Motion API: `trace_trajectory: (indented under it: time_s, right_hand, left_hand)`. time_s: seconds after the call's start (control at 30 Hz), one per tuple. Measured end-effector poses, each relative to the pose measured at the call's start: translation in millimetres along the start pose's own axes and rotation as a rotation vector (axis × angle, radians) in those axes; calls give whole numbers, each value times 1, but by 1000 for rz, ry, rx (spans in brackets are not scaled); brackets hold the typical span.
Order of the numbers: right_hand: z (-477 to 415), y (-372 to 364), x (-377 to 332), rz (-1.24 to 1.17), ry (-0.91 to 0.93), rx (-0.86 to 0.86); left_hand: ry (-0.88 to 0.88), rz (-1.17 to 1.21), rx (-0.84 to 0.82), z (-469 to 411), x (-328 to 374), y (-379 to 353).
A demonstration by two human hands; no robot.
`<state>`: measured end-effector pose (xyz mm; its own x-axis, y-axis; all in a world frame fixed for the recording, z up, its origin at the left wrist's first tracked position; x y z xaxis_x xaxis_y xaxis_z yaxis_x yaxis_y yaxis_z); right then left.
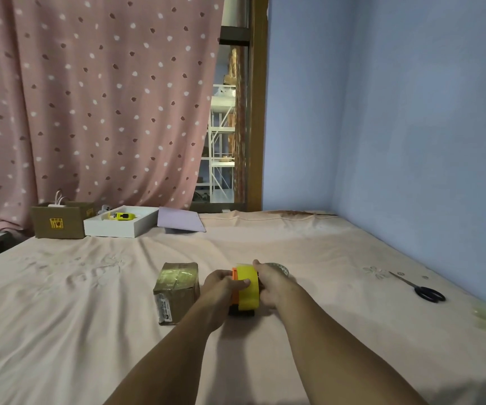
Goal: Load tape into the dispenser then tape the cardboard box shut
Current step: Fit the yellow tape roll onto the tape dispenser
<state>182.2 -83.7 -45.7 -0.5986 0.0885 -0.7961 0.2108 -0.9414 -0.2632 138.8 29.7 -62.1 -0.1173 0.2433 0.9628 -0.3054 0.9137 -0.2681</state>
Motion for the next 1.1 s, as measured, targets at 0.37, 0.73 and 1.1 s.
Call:
trace_trajectory:
  time_s: [0.37,0.73,1.1]
  right_hand:
    - [-4,16,-20,381,235,206]
    - [23,-6,-69,1001,440,170]
    - [20,-11,-74,1309,505,198]
  left_hand:
    - [6,-18,11,-1,-6,1]
    - [33,81,-47,4,-9,6]
    - [59,68,-126,5,-13,11]
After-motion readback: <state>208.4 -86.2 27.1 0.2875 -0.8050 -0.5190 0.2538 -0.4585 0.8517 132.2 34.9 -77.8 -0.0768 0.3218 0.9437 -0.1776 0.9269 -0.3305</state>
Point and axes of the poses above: each hand's wrist, its own z-axis away from the middle knuckle, its own y-axis out of the back of the hand, x = y × z, the point moved 7 cm from there along -z, towards the middle knuckle, and after that the axes turned 7 degrees about -y, right-handed, at the moved point
